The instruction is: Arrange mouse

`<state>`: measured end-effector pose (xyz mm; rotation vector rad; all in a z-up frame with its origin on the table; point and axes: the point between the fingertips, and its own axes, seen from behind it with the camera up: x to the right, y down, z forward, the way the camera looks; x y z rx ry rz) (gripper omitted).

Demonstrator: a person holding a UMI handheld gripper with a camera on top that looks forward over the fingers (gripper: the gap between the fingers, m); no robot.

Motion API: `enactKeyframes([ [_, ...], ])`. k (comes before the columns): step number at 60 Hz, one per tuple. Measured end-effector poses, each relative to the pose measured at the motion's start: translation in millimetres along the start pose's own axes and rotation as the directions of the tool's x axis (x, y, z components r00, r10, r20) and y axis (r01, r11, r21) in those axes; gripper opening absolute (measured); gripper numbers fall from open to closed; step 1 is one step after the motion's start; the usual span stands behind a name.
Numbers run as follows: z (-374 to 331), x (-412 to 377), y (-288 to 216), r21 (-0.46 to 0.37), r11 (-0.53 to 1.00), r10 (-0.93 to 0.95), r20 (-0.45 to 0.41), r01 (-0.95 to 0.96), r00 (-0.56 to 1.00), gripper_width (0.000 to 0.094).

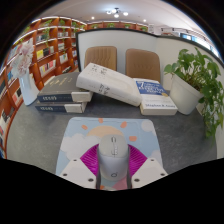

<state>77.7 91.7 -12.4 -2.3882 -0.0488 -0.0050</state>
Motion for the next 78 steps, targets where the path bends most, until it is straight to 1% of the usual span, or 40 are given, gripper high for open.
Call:
enactKeyframes([
  [1,0.0,-0.2,0.8,-0.004,1.0,0.005,0.001,-0.005,1.0,0.0356],
  [11,0.6,0.9,0.1,-0.024,1.0,0.016,-0.01,-0.016,1.0,0.051],
  [12,0.1,1.4,0.2,-0.03,0.999,0.018,-0.014,-0.018,1.0,0.0542],
  [13,-0.8,0.9,0.4,-0.036,0.999,0.02,-0.013,-0.021,1.0,0.0595],
  [14,-2.3,-0.9,0.6,-0.043,0.999,0.022,-0.006,-0.023,1.0,0.066],
  [15,-4.3,-2.9,-0.1,-0.047,0.999,0.024,0.002,-0.024,1.0,0.0759],
  [17,-10.2,-6.4,-5.8,-0.038,0.999,0.026,0.016,-0.026,1.0,0.088],
  [21,-27.3,-9.7,-24.1,0.005,0.999,0.033,0.022,-0.034,0.999,0.0856],
  [29,-85.6,-9.5,-74.1,0.098,0.995,0.013,-0.022,-0.01,1.0,0.0857],
  [37,-156.5,-22.2,-121.1,0.199,0.98,-0.006,-0.033,0.012,0.999,0.086],
  [45,-217.3,-41.8,-143.6,0.274,0.962,0.021,-0.027,-0.012,0.999,0.086],
  [55,-261.5,-78.1,-134.6,0.316,0.947,0.057,0.022,-0.061,0.998,0.0856],
  [68,-287.2,-117.5,-84.5,0.263,0.965,0.012,0.025,-0.018,1.0,0.0853],
  [78,-302.9,-134.6,-60.6,0.254,0.967,-0.011,0.008,0.008,1.0,0.0855],
])
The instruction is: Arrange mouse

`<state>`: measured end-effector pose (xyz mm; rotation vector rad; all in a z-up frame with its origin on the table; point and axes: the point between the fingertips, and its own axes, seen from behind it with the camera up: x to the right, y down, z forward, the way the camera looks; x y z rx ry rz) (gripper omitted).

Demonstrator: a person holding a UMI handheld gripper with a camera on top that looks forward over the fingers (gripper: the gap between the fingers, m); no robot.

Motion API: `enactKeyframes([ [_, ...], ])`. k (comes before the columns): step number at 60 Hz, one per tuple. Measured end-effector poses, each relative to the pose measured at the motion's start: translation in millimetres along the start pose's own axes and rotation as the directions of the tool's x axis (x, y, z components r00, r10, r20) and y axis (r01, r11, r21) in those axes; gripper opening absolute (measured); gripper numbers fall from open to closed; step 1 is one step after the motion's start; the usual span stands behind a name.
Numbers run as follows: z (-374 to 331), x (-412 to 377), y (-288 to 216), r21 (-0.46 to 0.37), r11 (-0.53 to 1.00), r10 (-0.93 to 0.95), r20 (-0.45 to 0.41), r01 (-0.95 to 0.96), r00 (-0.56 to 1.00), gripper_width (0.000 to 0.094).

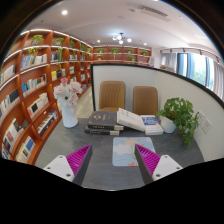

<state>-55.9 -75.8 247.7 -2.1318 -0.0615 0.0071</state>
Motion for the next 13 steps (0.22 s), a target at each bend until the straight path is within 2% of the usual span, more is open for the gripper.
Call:
enactKeyframes([
  [13,-20.6,-22.6,4.6,0.015,1.0,0.002,0.019,-0.003,1.0,0.0854],
])
